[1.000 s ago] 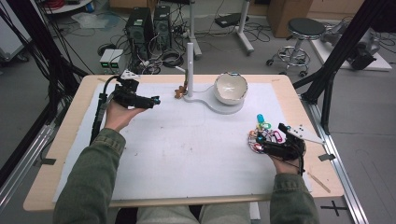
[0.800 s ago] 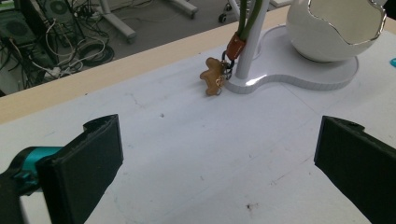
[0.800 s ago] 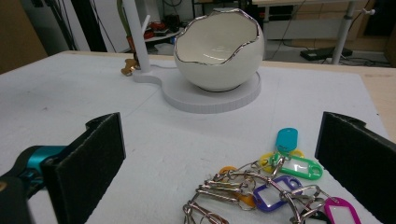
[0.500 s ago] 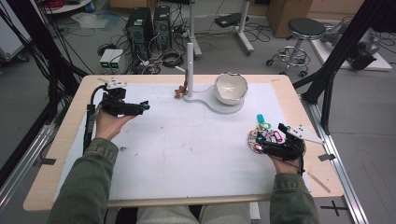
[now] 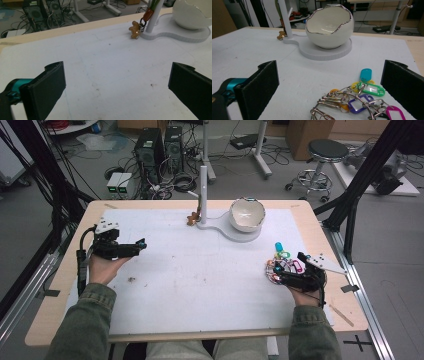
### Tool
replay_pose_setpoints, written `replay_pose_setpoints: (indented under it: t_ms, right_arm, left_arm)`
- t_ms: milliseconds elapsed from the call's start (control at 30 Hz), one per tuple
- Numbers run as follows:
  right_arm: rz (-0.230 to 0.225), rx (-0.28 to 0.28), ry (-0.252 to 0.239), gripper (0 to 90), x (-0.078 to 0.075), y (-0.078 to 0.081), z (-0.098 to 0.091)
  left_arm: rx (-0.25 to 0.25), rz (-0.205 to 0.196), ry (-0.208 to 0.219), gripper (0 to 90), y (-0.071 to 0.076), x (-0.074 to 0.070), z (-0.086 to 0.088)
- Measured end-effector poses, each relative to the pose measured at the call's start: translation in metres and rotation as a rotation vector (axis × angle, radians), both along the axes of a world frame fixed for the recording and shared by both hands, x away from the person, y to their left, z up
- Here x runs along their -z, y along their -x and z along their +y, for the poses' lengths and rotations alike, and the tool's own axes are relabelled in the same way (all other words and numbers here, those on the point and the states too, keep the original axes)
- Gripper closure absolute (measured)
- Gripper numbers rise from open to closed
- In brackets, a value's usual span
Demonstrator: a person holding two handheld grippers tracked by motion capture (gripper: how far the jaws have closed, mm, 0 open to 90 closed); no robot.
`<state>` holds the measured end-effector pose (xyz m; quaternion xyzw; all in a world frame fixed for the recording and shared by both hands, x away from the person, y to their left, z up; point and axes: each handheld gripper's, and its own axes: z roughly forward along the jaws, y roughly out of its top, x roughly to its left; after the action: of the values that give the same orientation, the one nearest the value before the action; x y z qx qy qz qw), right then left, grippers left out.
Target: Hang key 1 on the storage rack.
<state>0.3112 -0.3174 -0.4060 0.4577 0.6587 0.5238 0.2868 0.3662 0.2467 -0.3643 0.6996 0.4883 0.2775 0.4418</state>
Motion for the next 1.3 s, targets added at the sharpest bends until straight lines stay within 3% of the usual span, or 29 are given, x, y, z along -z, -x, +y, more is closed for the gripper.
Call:
replay_pose_setpoints:
  t_ms: [233, 367, 733, 933, 1300]
  right_arm:
    - [0.003, -0.001, 0.005, 0.7, 0.001, -0.001, 0.0]
    - [0.002, 0.001, 0.001, 0.8, 0.0, -0.001, 0.0]
    - [0.003, -0.006, 0.009, 0.8, 0.001, -0.001, 0.001]
    - [0.004, -0.004, 0.014, 0.7, 0.001, -0.002, 0.001]
    - [0.007, -0.008, 0.021, 0.8, 0.001, -0.002, 0.002]
  left_arm:
    - [-0.01, -0.008, 0.008, 1.7, 0.012, 0.004, 0.007]
    - [-0.008, -0.043, -0.005, 1.6, 0.02, 0.01, 0.01]
    - [-0.085, -0.1, 0.054, 1.7, 0.043, 0.026, 0.033]
    - [-0.118, -0.128, 0.059, 1.6, 0.056, 0.035, 0.045]
    - [-0.167, -0.183, 0.132, 1.7, 0.077, 0.046, 0.062]
